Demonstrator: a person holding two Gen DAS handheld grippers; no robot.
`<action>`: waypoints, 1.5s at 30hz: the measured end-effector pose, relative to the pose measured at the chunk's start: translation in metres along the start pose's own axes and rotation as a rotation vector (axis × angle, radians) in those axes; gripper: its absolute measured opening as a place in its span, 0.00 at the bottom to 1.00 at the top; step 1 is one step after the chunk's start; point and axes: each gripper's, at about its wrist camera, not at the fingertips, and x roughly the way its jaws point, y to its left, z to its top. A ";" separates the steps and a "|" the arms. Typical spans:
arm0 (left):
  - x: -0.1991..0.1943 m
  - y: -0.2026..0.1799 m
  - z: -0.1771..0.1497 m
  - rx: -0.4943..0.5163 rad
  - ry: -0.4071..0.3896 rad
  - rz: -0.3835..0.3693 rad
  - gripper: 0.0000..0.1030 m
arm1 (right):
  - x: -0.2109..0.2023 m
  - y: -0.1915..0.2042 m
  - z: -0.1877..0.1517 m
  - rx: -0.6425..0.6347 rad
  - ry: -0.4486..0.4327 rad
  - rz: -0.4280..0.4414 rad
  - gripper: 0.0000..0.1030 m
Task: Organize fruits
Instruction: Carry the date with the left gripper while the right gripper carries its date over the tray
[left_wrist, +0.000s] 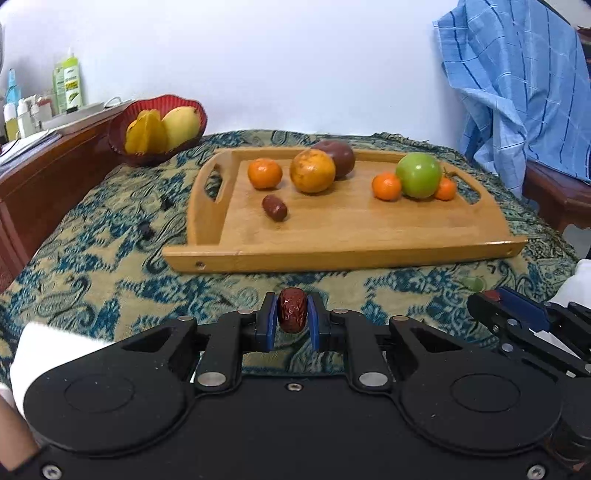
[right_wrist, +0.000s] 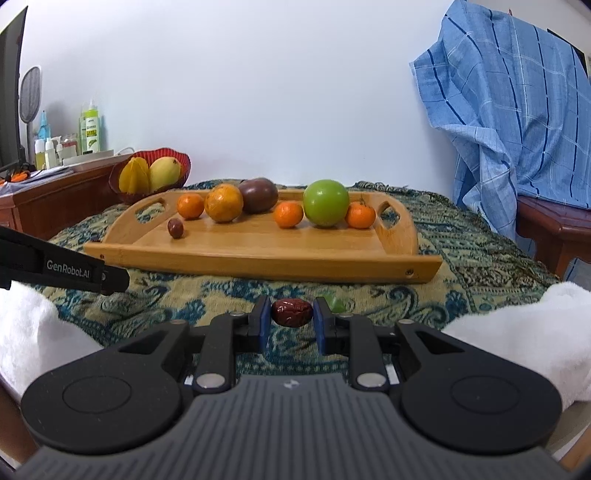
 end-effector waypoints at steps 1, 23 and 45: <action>0.000 -0.001 0.002 0.005 -0.005 -0.002 0.16 | 0.002 0.000 0.002 -0.002 -0.004 0.000 0.28; 0.027 -0.008 0.062 0.010 -0.070 -0.048 0.16 | 0.034 -0.035 0.052 0.054 -0.046 -0.044 0.28; 0.069 0.000 0.088 -0.014 -0.030 -0.041 0.16 | 0.089 -0.046 0.090 -0.005 0.050 0.009 0.28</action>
